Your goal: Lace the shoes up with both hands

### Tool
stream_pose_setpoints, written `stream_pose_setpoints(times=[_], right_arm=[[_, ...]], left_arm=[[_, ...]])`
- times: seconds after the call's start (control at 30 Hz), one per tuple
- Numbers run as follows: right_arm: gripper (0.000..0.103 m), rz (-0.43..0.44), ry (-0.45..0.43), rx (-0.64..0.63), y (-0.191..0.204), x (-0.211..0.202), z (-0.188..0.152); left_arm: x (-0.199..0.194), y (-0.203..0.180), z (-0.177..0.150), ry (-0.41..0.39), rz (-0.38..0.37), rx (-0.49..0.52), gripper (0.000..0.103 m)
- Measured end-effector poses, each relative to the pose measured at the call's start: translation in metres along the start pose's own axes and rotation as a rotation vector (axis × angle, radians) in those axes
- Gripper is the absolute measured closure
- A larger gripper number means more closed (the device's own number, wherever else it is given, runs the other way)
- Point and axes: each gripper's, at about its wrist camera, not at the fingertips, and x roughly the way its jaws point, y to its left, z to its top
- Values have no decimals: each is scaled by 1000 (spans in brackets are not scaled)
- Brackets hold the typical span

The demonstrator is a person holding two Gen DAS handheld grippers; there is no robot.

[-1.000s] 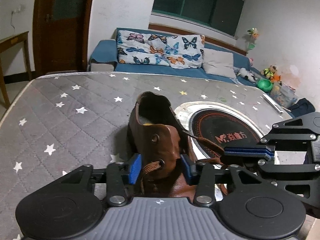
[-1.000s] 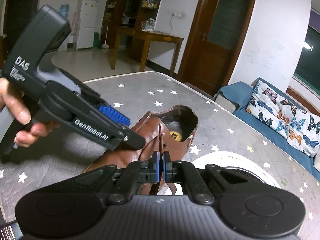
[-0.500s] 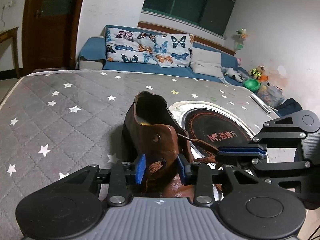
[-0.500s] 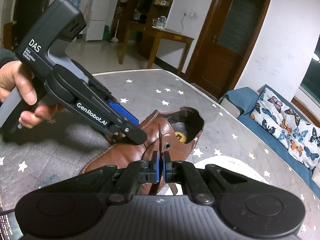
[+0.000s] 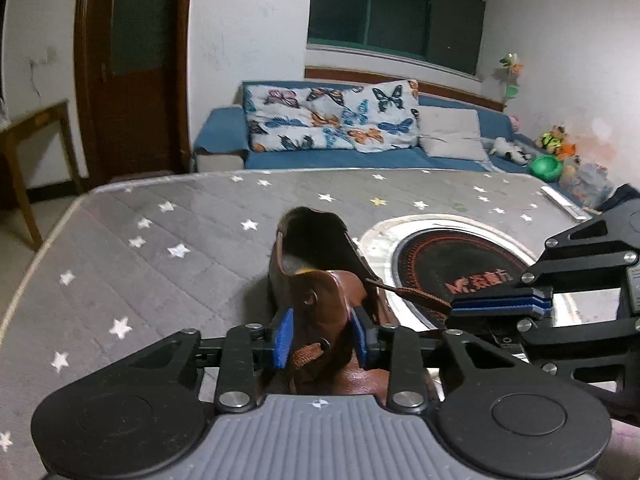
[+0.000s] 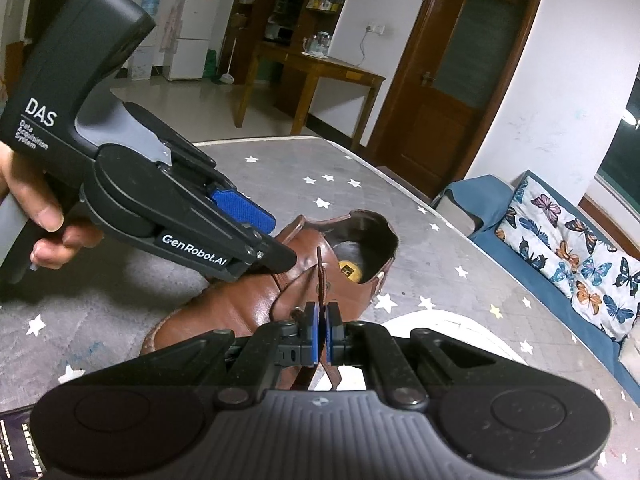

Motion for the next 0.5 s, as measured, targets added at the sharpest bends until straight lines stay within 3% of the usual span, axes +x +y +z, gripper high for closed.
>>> stream_pose_setpoints(times=[0.13, 0.5], right_arm=[[100, 5, -8, -21, 0, -2, 0], [100, 62, -39, -107, 0, 5, 2]], left_arm=[[-3, 14, 1, 9, -77, -19, 78], [8, 68, -3, 10, -379, -70, 78]])
